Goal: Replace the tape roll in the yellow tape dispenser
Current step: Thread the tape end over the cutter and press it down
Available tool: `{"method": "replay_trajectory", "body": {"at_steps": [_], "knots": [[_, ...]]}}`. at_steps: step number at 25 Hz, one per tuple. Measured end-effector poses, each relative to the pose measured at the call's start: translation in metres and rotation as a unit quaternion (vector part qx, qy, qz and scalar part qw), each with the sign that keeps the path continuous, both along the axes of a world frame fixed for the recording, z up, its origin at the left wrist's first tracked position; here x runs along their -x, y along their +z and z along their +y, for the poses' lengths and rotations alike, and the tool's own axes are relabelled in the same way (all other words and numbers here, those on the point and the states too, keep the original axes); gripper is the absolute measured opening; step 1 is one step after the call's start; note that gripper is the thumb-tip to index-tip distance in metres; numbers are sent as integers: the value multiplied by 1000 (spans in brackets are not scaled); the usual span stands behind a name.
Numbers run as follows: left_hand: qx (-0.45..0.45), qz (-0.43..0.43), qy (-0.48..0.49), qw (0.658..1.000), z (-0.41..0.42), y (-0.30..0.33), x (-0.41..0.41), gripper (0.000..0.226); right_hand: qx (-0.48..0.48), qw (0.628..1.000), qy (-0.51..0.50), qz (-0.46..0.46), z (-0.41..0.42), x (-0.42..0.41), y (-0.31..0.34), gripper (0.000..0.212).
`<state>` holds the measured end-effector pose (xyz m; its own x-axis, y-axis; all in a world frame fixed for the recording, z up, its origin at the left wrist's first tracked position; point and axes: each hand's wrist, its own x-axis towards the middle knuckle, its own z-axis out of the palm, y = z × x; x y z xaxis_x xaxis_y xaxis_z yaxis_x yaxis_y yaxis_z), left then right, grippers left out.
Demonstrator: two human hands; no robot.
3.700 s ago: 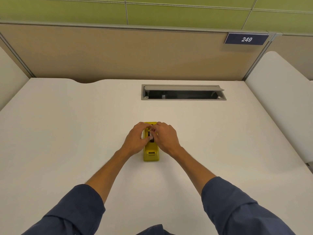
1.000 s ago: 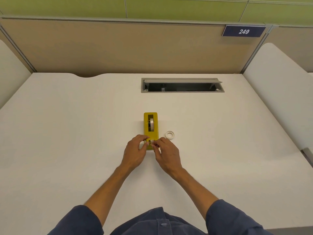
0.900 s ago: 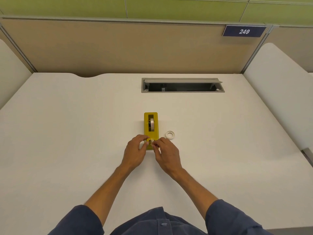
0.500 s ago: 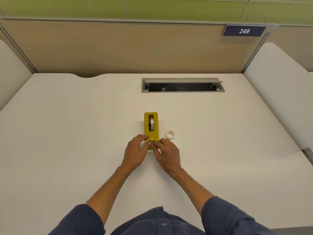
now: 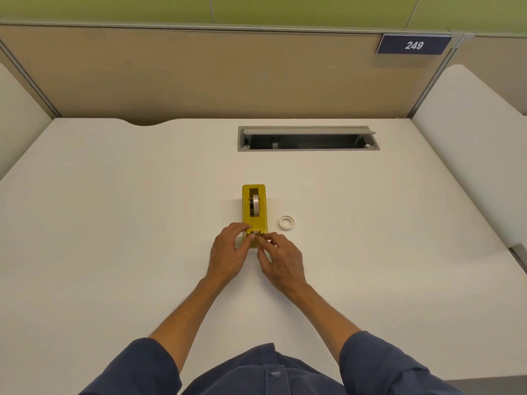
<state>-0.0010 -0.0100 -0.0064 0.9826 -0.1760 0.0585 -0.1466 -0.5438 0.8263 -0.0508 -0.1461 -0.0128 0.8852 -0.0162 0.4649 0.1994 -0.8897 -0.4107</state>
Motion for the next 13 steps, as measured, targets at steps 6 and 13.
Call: {"method": "replay_trajectory", "body": {"at_steps": [6, 13], "knots": [[-25, -43, 0, 999, -1, -5, 2, 33, 27, 999, 5, 18, 1, 12, -5, 38], [-92, -114, -7, 989, -4, -11, 6, 34, -148, 986, -79, 25, -5, -8, 17, 19]]}}
